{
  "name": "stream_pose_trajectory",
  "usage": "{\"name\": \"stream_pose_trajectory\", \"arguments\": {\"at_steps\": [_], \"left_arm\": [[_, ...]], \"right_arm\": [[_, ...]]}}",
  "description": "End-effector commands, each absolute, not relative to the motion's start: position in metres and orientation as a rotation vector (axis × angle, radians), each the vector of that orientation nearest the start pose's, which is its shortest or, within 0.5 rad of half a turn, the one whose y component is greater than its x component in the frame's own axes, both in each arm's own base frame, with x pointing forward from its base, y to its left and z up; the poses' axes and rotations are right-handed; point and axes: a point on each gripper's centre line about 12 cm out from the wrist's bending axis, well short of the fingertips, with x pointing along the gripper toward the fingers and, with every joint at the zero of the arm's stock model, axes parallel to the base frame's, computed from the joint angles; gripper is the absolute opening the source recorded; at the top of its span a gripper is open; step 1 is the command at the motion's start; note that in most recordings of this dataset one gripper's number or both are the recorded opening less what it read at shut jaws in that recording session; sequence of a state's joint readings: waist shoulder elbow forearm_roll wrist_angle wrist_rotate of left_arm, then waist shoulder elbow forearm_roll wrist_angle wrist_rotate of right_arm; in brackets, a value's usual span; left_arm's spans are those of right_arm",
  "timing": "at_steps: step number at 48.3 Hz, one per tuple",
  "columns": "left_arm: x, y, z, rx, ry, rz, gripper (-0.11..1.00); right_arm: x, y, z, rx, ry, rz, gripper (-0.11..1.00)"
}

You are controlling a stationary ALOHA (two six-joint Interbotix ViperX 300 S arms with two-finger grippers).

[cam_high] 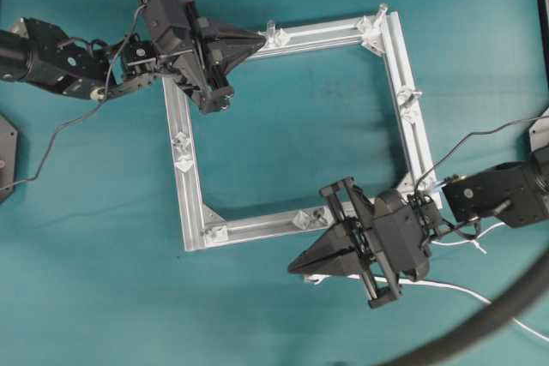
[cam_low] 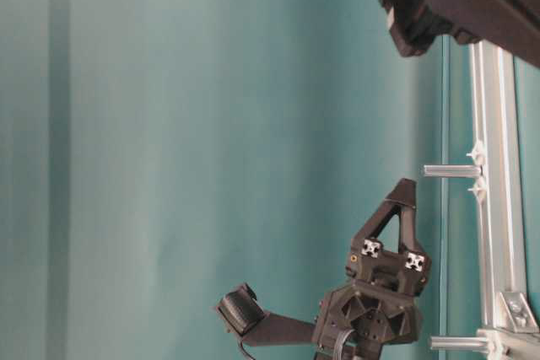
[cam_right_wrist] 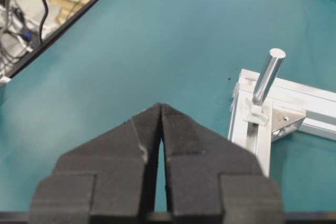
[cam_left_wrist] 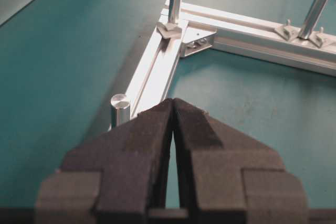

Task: Move the cable alternately left and right between 8 pins so it hooks onto each one.
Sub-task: 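Move the left gripper away to the left and the right gripper toward the cable plug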

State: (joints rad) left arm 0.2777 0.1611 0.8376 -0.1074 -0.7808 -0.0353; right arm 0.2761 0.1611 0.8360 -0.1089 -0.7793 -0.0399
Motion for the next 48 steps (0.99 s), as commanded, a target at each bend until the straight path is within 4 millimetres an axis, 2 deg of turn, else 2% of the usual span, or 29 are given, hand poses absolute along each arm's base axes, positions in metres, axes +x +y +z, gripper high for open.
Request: {"name": "stream_pose_trajectory", "arguments": {"at_steps": [1,5,11,19,29,34,36,43,48], "left_arm": [[0.374,0.105,0.179,-0.045,0.1,0.298,-0.01],[0.373,0.098,0.199,-0.009,0.069,0.278,0.05],[0.369,0.086,0.219,-0.014,0.082,0.25,0.01],[0.364,0.066,0.225,-0.043,0.174,0.204,0.01],[0.358,0.054,0.242,-0.112,0.196,0.176,0.01],[0.353,0.052,0.245,-0.145,0.215,0.176,0.05],[0.351,0.052,0.244,-0.164,0.237,0.177,0.1],[0.347,0.047,0.237,-0.178,0.309,0.168,0.44],[0.344,0.041,0.232,-0.153,0.362,0.149,0.62]], "right_arm": [[0.371,0.115,0.146,-0.116,0.174,0.362,0.0],[0.371,0.116,0.147,-0.12,0.216,0.362,0.0],[0.37,0.121,0.159,-0.133,0.284,0.368,0.0],[0.366,0.134,0.177,-0.167,0.387,0.393,0.0],[0.359,0.162,0.174,-0.193,0.59,0.435,0.0],[0.36,0.165,0.171,-0.153,0.659,0.415,0.0],[0.361,0.165,0.169,-0.131,0.686,0.401,0.0],[0.364,0.167,0.163,-0.096,0.719,0.382,0.0],[0.367,0.168,0.16,-0.095,0.737,0.377,0.02]]}}
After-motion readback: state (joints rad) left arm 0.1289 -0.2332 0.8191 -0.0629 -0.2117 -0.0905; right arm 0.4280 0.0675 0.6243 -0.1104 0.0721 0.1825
